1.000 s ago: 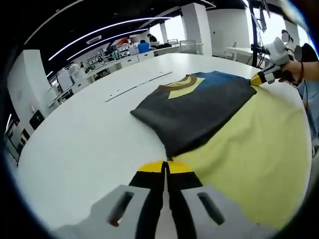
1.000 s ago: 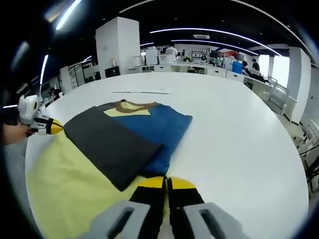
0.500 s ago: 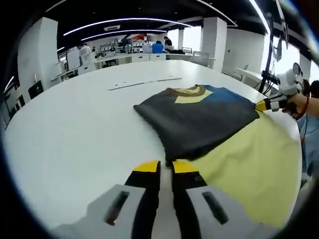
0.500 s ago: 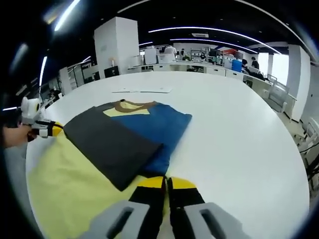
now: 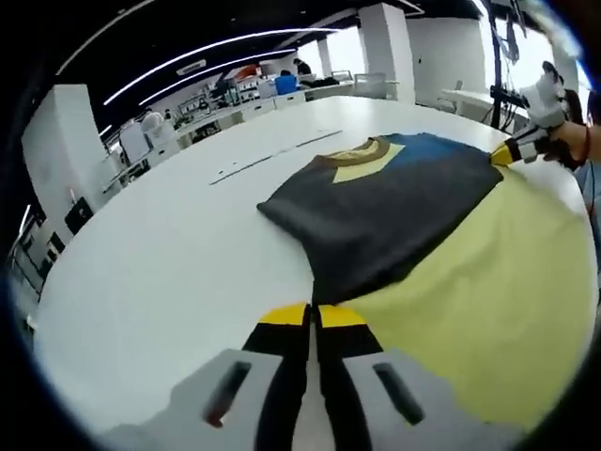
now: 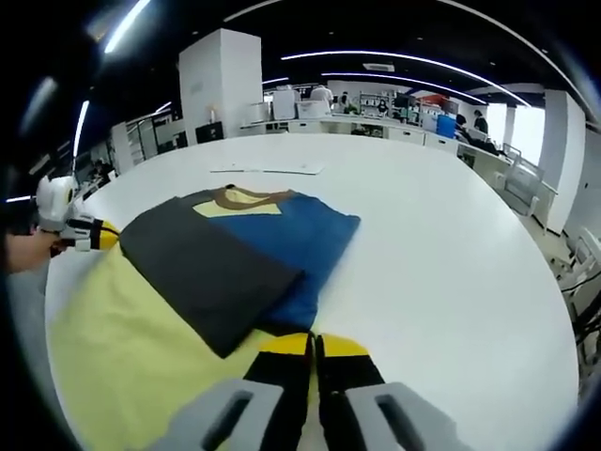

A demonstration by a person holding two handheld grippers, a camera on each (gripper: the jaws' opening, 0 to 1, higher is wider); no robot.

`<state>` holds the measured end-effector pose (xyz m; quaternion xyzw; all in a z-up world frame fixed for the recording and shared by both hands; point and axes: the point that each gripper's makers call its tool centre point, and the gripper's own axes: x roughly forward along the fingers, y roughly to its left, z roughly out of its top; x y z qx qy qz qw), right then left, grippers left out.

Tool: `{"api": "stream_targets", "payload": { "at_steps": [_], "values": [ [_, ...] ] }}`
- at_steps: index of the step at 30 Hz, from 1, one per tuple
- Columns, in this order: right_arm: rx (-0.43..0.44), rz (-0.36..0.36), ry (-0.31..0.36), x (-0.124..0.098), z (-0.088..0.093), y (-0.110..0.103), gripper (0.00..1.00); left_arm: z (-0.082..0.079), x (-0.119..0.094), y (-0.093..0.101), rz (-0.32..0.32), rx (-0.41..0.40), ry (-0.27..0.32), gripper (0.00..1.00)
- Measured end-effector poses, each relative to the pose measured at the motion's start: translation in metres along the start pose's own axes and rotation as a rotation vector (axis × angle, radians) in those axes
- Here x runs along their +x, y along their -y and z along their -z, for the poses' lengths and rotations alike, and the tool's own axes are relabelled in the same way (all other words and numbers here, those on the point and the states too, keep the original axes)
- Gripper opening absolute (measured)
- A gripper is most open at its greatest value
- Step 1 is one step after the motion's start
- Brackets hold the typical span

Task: Fold the garment on the visible template until the final outline fits inside the template.

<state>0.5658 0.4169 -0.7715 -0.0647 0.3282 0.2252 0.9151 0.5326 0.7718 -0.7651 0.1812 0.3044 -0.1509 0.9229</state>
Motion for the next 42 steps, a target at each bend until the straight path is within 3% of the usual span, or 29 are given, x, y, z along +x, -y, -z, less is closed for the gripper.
{"api": "stream_targets", "payload": {
  "at_steps": [7, 12, 14, 18, 22, 27, 34, 39, 42],
  "values": [
    [0.002, 0.011, -0.001, 0.0, 0.0, 0.0, 0.0, -0.001, -0.001, 0.003, -0.024, 0.088, -0.016, 0.0],
    [-0.009, 0.003, 0.004, -0.001, -0.001, -0.003, 0.0, 0.003, -0.003, -0.003, -0.038, 0.046, -0.026, 0.0],
    [-0.007, 0.001, 0.01, -0.004, -0.002, -0.002, 0.01, 0.0, -0.008, -0.004, -0.019, -0.045, 0.01, 0.13],
    [0.021, -0.038, 0.024, -0.014, -0.006, -0.005, 0.25, 0.0, -0.022, -0.012, -0.007, -0.073, 0.026, 0.24],
    [0.02, -0.088, 0.014, -0.026, -0.006, -0.013, 0.44, -0.003, -0.036, -0.008, 0.034, -0.113, 0.054, 0.4],
    [0.0, -0.146, -0.015, -0.042, -0.002, -0.026, 0.64, -0.003, -0.052, 0.001, 0.08, -0.136, 0.07, 0.54],
    [-0.052, -0.218, -0.029, -0.065, 0.003, -0.048, 0.82, -0.004, -0.077, 0.024, 0.162, -0.121, 0.103, 0.72],
    [-0.072, -0.273, -0.07, -0.082, 0.016, -0.064, 0.89, -0.005, -0.092, 0.038, 0.208, -0.117, 0.124, 0.86],
    [-0.093, -0.299, -0.088, -0.092, 0.027, -0.073, 0.94, -0.004, -0.099, 0.045, 0.225, -0.099, 0.123, 0.89]
  ]
}}
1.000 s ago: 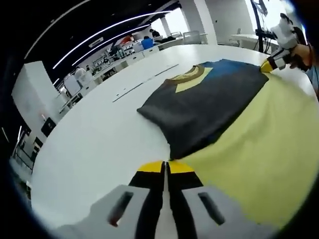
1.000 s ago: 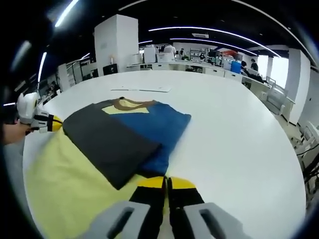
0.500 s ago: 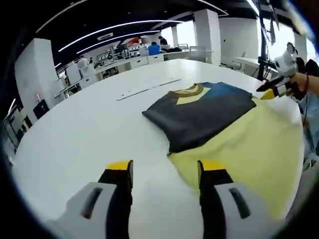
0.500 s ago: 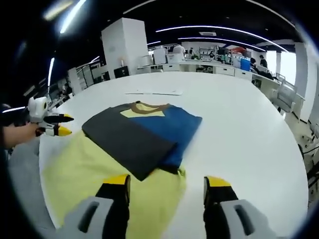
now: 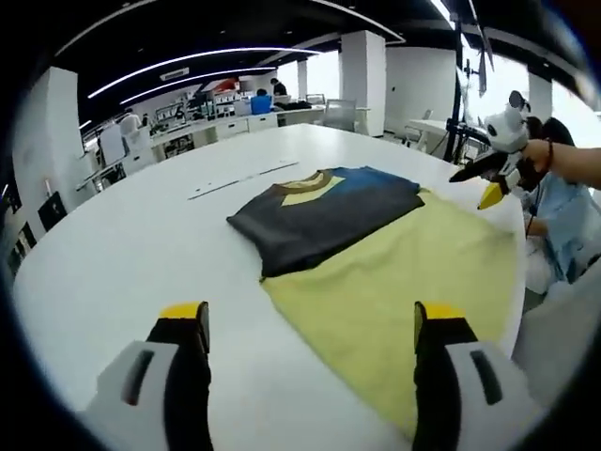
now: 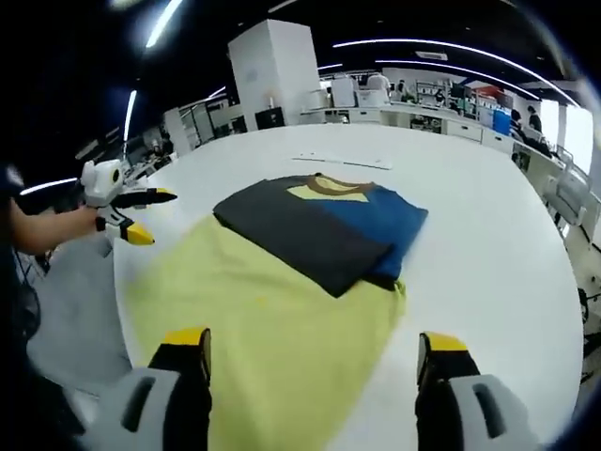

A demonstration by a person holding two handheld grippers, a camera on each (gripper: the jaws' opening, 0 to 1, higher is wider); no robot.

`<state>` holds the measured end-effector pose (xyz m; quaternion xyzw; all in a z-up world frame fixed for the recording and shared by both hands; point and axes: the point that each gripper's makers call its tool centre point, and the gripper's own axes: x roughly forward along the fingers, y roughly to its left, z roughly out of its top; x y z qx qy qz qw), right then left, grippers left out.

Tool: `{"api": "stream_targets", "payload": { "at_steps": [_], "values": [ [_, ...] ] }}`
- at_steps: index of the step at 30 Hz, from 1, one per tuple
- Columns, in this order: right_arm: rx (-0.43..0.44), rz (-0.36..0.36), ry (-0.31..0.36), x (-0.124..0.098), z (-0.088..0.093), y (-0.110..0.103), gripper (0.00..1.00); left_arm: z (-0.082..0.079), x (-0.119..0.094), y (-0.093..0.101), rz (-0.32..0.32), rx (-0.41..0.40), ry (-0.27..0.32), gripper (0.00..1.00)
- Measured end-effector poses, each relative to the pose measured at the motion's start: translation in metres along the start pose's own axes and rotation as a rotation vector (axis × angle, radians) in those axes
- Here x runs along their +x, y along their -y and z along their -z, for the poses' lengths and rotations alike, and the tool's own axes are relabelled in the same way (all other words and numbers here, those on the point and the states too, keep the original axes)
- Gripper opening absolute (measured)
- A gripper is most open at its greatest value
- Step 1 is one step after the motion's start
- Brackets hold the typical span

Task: Fold the garment on the visible template until the final outline fits inside the template.

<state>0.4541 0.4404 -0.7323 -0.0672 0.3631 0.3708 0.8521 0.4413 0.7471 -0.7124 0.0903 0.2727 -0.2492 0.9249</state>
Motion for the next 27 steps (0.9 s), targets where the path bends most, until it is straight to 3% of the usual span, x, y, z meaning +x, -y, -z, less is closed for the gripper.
{"api": "stream_targets", "payload": {
  "at_steps": [6, 17, 27],
  "values": [
    [-0.044, -0.04, -0.041, -0.009, 0.018, -0.02, 0.96, 0.006, -0.011, 0.022, 0.059, 0.006, 0.005, 0.99],
    [-0.148, -0.075, -0.109, -0.026, 0.047, -0.046, 0.93, 0.026, -0.03, 0.051, 0.13, 0.048, -0.038, 0.99],
    [-0.184, -0.087, -0.141, -0.036, 0.064, -0.059, 0.81, 0.052, -0.043, 0.072, 0.173, 0.044, -0.077, 0.84]
  ]
}}
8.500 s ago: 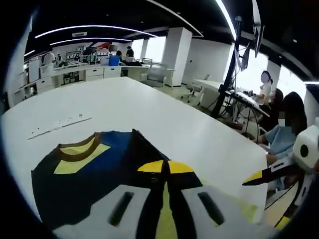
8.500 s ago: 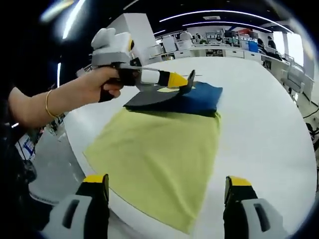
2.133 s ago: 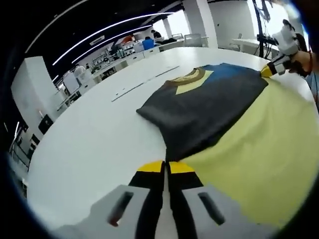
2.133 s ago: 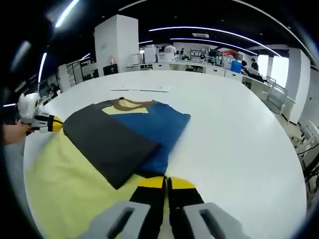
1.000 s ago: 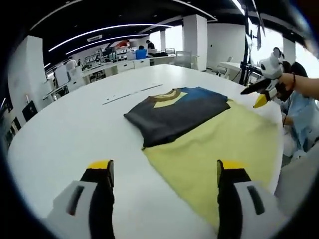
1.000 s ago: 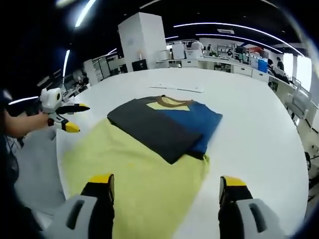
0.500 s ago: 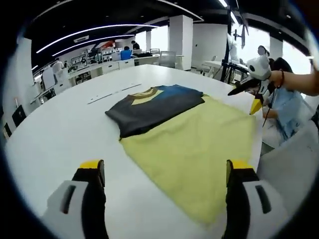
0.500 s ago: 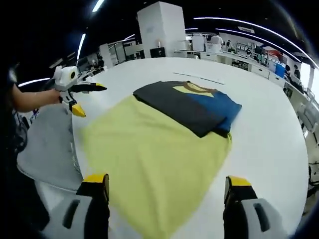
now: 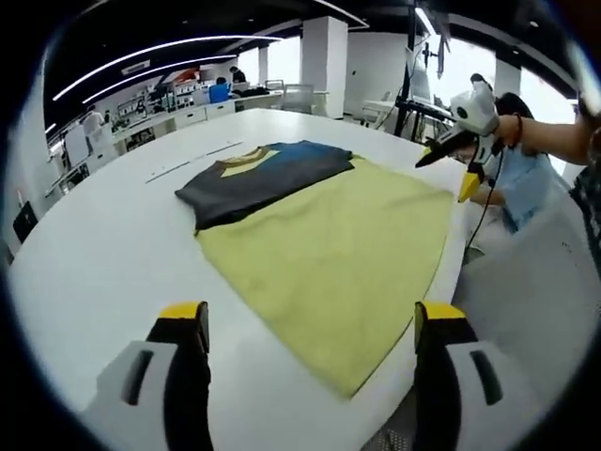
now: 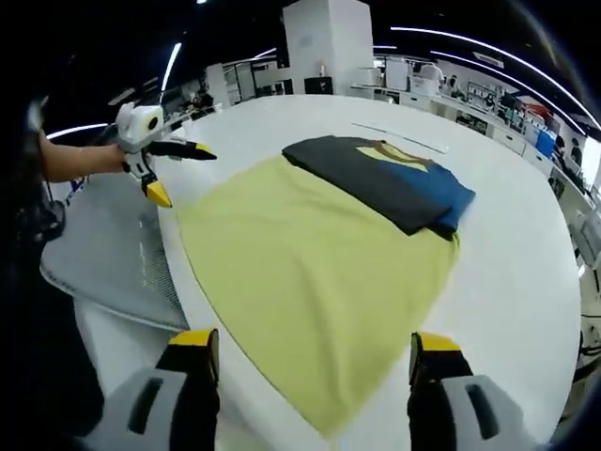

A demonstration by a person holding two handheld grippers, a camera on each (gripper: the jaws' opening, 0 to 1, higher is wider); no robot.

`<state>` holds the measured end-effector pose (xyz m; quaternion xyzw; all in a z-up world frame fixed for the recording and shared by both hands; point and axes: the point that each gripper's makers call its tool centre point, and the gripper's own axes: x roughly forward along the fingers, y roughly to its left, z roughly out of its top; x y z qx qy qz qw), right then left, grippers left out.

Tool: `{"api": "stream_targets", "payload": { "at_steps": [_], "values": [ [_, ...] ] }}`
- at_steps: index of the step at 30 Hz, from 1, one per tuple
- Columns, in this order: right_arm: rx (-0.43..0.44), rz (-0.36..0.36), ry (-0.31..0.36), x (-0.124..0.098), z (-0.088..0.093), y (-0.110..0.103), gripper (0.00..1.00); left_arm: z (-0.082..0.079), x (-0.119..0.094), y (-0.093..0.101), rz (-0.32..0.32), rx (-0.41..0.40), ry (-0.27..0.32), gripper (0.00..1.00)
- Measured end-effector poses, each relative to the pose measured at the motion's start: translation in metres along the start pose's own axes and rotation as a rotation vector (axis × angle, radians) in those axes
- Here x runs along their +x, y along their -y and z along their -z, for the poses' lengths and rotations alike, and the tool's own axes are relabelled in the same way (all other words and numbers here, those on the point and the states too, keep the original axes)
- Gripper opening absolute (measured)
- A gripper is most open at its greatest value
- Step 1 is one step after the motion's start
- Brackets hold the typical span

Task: Fold the garment on the visible template until the final outline fits inside the template.

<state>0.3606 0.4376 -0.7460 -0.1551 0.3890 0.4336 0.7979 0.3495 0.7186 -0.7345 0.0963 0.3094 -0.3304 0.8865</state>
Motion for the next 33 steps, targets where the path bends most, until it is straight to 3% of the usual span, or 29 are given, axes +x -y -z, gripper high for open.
{"api": "stream_targets", "payload": {
  "at_steps": [5, 10, 16, 22, 28, 33],
  "values": [
    [-0.005, -0.004, -0.005, 0.0, 0.005, -0.004, 0.76, 0.007, -0.002, 0.01, 0.017, 0.015, 0.0, 0.75],
    [-0.012, -0.007, -0.019, 0.002, 0.013, -0.008, 0.71, 0.017, 0.0, 0.023, 0.064, 0.031, -0.039, 0.56],
    [-0.113, 0.023, -0.087, 0.003, 0.026, -0.006, 0.61, 0.023, 0.005, 0.033, 0.099, 0.091, -0.072, 0.53],
    [-0.148, 0.043, -0.12, 0.004, 0.033, -0.001, 0.51, 0.032, 0.007, 0.036, 0.106, 0.147, -0.11, 0.47],
    [-0.139, 0.031, -0.14, 0.006, 0.039, -0.002, 0.42, 0.042, 0.007, 0.03, 0.077, 0.175, -0.16, 0.43],
    [-0.119, 0.031, -0.138, 0.007, 0.04, -0.002, 0.4, 0.043, 0.007, 0.027, 0.063, 0.159, -0.158, 0.42]
  ]
}}
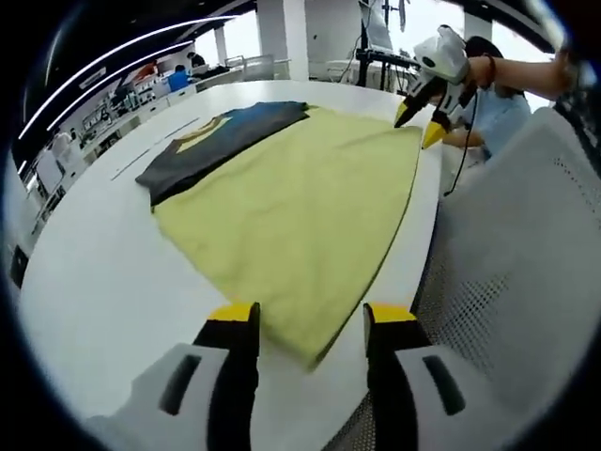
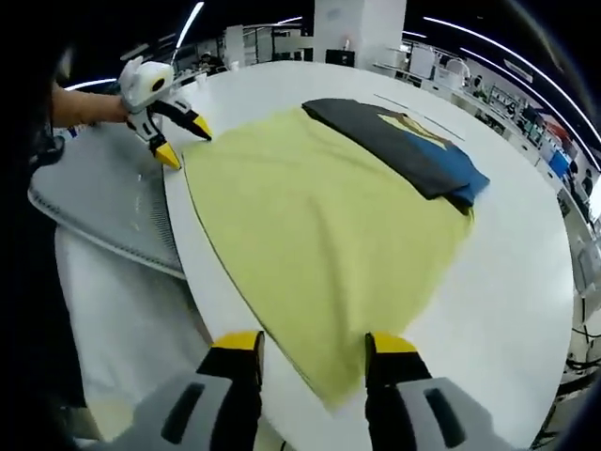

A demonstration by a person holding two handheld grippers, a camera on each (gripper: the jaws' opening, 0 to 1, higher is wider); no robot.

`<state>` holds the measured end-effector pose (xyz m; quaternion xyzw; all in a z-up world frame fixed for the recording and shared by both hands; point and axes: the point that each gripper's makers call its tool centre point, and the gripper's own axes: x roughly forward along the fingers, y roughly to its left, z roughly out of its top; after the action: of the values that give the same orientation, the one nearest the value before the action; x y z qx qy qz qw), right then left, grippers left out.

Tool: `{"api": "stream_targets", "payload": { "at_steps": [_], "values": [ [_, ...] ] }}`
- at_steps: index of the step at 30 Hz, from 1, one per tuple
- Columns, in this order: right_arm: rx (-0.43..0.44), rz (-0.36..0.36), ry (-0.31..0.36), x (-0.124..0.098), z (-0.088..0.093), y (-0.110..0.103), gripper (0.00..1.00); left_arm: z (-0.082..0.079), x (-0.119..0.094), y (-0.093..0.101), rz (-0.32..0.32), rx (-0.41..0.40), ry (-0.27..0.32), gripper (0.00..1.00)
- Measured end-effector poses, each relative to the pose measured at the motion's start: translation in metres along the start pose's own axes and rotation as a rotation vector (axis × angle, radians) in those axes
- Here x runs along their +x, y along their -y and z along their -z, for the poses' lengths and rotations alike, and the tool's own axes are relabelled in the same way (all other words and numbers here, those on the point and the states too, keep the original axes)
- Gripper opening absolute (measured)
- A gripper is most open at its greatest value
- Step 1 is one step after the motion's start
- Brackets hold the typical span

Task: Fold the garment on the visible template until the final outline fits inside the template.

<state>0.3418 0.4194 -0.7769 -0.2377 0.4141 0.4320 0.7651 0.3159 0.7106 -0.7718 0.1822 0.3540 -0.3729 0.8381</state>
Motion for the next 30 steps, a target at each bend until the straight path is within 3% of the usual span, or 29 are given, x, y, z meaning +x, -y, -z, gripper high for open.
{"api": "stream_targets", "payload": {
  "at_steps": [10, 14, 20, 23, 30],
  "values": [
    [0.042, 0.023, 0.011, -0.002, 0.0, 0.01, 0.27, -0.002, 0.002, -0.008, -0.003, -0.055, 0.03, 0.29],
    [0.025, 0.025, 0.003, -0.002, 0.0, 0.01, 0.23, -0.003, 0.0, -0.013, -0.026, -0.061, 0.032, 0.12],
    [0.046, 0.047, 0.004, -0.003, 0.002, 0.013, 0.07, -0.004, 0.002, -0.007, -0.021, -0.042, 0.029, 0.03],
    [0.068, 0.049, 0.009, -0.003, 0.002, 0.014, 0.01, -0.004, 0.002, -0.007, -0.018, -0.048, 0.024, 0.01],
    [0.077, 0.047, 0.006, -0.008, 0.002, 0.009, 0.0, -0.005, -0.005, -0.005, -0.036, -0.06, 0.016, 0.01]
  ]
}}
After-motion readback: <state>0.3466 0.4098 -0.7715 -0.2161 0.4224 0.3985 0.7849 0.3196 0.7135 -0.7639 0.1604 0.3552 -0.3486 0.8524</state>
